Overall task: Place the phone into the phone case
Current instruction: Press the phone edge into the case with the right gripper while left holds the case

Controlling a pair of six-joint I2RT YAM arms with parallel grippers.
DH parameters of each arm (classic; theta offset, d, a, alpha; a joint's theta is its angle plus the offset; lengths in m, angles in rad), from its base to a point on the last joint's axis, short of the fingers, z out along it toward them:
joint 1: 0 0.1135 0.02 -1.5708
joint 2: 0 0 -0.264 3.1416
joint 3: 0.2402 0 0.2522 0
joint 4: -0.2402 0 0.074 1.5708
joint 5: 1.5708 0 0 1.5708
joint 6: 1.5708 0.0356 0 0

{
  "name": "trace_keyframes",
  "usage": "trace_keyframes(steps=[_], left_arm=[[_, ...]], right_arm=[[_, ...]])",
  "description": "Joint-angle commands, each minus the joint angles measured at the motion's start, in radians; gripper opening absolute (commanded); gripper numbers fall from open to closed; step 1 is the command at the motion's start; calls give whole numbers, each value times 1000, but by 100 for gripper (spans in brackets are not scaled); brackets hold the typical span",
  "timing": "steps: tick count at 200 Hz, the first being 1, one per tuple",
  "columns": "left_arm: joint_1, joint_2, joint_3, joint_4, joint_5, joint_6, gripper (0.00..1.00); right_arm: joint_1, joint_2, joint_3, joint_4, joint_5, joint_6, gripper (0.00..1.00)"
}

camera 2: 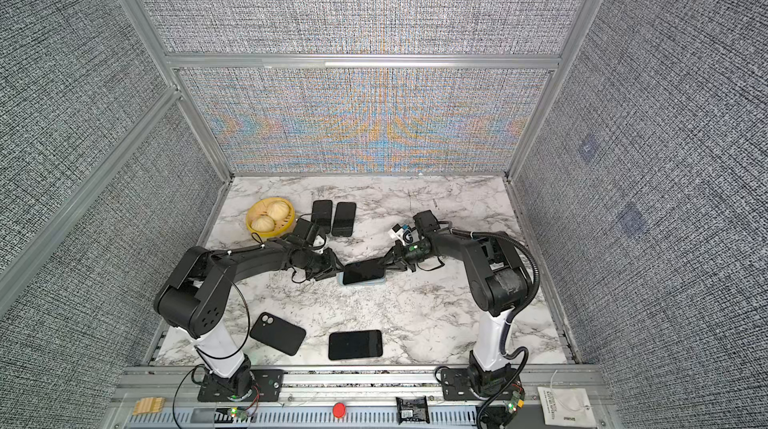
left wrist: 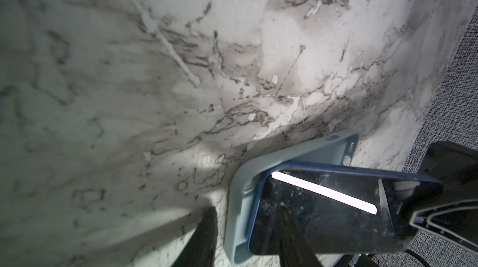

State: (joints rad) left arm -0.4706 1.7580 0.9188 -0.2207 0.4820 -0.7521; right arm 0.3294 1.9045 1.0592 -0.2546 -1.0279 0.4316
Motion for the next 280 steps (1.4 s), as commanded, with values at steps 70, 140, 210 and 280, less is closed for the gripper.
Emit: trace_keyframes(steps=[70, 140, 210, 280], left_arm=[[1, -1, -8, 37, 34, -16, 38], [1, -3, -11, 45, 40, -25, 37], [0, -15, -33, 64, 52, -44, 36], [1, -43, -85, 92, 60, -66, 34]], right_arm=[[5, 35, 14, -52, 69, -35, 0], [8, 62, 29, -64, 75, -53, 0], [11, 86, 23, -51, 98, -44, 0], [31, 109, 19, -26, 115, -23, 0]])
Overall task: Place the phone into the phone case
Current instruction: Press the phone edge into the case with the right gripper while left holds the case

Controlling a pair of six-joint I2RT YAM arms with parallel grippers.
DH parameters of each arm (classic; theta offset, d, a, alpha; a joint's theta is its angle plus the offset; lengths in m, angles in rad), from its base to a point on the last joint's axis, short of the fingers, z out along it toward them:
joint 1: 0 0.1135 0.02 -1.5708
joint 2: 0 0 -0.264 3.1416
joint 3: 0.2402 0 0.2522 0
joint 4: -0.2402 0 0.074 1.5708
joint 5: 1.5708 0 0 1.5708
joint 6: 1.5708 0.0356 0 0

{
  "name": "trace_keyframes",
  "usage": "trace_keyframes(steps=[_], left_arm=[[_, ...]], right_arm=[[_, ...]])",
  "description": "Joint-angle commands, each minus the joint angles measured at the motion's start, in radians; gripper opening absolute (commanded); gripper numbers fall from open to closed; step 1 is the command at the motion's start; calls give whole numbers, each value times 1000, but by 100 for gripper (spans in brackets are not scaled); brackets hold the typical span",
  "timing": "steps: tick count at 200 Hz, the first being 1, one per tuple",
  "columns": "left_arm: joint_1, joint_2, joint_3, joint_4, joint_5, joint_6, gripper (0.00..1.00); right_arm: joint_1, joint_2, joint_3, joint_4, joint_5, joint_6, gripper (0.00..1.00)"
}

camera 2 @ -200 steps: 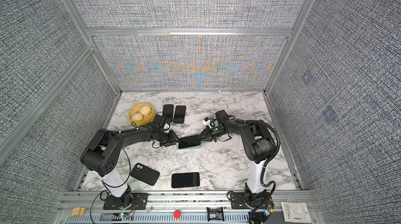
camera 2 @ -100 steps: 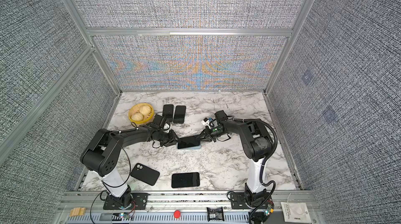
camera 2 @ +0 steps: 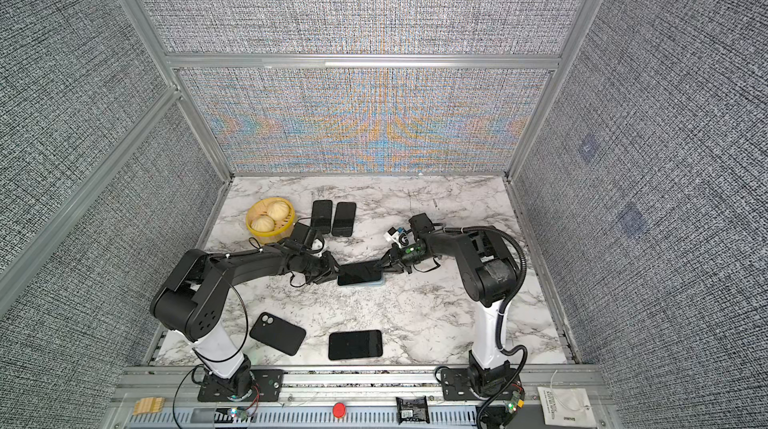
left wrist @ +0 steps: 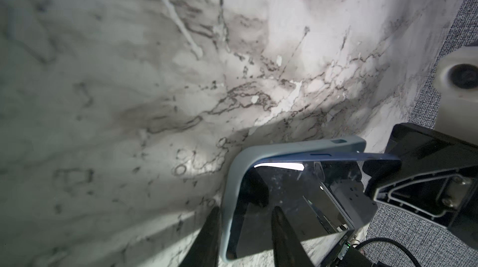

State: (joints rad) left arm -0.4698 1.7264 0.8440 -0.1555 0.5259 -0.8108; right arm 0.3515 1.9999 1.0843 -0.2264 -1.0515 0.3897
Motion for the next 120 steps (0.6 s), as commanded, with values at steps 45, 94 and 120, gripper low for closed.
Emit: trace_keyframes(steps=[45, 94, 120], left_arm=[[-2, -18, -13, 37, 22, -13, 34], [-3, -21, -25, 56, 28, -23, 34], [-4, -22, -28, 57, 25, -25, 34]], right_arm=[[17, 34, -7, -47, 148, 20, 0], [30, 67, -5, -52, 183, 10, 0], [34, 67, 1, -84, 205, -13, 2]])
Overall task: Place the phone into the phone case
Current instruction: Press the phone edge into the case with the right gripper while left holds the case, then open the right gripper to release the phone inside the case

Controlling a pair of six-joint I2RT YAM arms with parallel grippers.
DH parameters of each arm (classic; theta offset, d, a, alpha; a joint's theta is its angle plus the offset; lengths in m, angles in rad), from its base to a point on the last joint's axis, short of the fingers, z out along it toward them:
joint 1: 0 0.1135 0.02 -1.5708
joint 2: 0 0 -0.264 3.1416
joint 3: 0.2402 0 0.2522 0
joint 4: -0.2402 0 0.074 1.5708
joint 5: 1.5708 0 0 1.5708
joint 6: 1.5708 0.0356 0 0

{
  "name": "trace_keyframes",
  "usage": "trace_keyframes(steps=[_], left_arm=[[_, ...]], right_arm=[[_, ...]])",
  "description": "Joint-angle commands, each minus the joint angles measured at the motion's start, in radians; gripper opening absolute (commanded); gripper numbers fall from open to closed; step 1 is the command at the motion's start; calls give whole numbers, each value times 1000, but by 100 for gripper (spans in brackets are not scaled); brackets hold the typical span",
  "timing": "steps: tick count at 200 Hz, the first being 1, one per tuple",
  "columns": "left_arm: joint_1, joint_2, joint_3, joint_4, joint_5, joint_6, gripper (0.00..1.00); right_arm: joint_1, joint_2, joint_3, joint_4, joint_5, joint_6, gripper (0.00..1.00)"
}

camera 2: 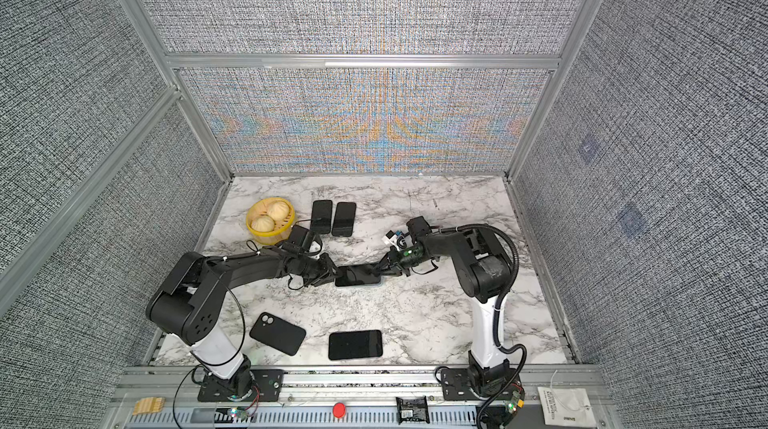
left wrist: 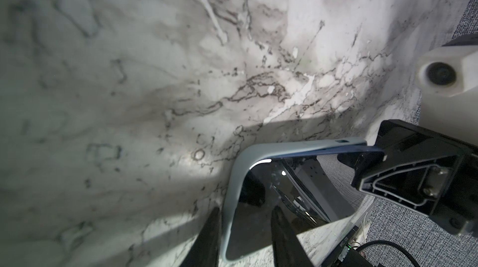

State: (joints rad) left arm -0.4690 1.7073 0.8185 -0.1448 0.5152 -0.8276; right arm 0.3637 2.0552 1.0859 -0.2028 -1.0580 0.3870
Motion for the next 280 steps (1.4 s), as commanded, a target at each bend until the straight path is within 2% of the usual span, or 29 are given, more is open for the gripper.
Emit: trace_keyframes(steps=[1, 46, 116, 135, 188, 222, 258, 280], left_arm=[[-4, -3, -3, 47, 36, -8, 34], [-5, -6, 0, 41, 30, -5, 34], [-4, -16, -2, 30, 19, 2, 34], [-5, -19, -4, 27, 16, 5, 34], [-5, -21, 2, 19, 11, 12, 35], [-5, -32, 8, 6, 18, 26, 36], [-9, -71, -20, 29, 58, 44, 40], [-18, -75, -27, 27, 65, 52, 41]], right_arm=[[22, 11, 0, -109, 212, -11, 2], [26, -43, 25, -202, 280, -57, 20], [76, -109, 94, -338, 402, -111, 62], [93, -135, 122, -381, 442, -123, 67], [125, -169, 185, -491, 569, -159, 73], [145, -203, 189, -530, 678, -165, 72], [189, -289, 96, -477, 793, -122, 62], [201, -333, 21, -399, 786, -77, 53]])
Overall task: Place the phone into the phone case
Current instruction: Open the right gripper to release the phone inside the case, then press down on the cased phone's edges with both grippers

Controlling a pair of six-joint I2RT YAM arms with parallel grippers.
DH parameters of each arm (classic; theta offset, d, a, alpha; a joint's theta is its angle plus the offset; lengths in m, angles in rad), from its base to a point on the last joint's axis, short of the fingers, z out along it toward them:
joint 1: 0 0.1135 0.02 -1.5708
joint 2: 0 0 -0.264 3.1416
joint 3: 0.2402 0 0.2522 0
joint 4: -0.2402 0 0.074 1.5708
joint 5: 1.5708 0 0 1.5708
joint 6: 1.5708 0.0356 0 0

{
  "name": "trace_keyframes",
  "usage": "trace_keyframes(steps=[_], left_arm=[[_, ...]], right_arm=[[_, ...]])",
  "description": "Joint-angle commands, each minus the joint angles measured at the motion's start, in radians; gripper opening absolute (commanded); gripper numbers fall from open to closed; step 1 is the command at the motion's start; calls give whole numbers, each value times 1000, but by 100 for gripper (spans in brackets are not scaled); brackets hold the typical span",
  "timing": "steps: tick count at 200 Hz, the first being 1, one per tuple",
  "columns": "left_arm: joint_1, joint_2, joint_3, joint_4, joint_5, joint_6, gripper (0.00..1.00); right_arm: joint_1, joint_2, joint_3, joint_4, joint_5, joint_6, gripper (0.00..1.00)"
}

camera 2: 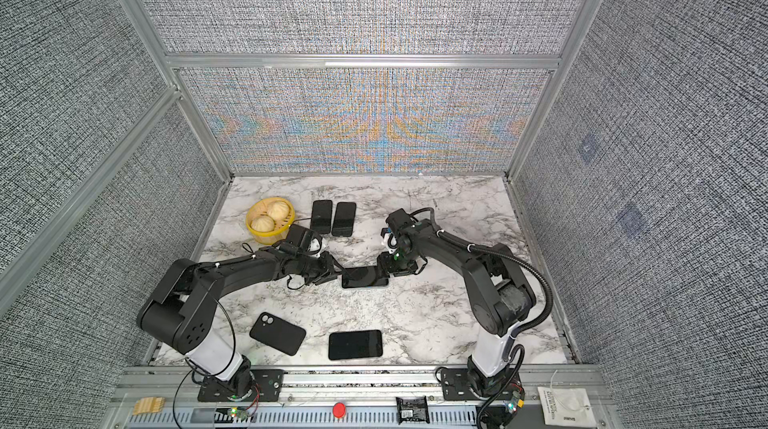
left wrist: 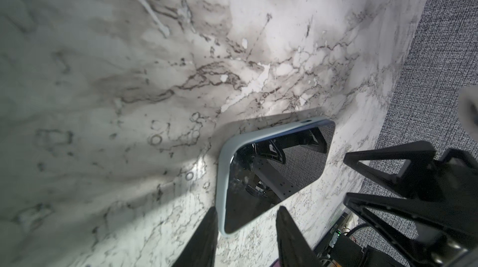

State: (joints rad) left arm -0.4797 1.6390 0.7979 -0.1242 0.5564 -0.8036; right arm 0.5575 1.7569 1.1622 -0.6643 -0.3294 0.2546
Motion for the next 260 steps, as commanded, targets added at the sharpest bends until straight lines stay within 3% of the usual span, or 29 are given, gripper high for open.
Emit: trace_keyframes(steps=[1, 37, 88, 193, 260], left_arm=[[-8, -7, -6, 6, 24, 28, 40], [-22, 28, 0, 24, 40, 19, 39], [-33, 52, 7, 21, 37, 12, 36], [-40, 59, 12, 11, 33, 12, 33], [-45, 67, 9, 18, 26, 11, 32]], right_arm=[[8, -35, -57, 65, 57, 56, 53], [15, -40, -98, 125, 39, 90, 39], [16, -11, -83, 144, 9, 91, 29], [16, 18, -105, 176, -27, 100, 14], [21, 52, -118, 211, -54, 107, 13]])
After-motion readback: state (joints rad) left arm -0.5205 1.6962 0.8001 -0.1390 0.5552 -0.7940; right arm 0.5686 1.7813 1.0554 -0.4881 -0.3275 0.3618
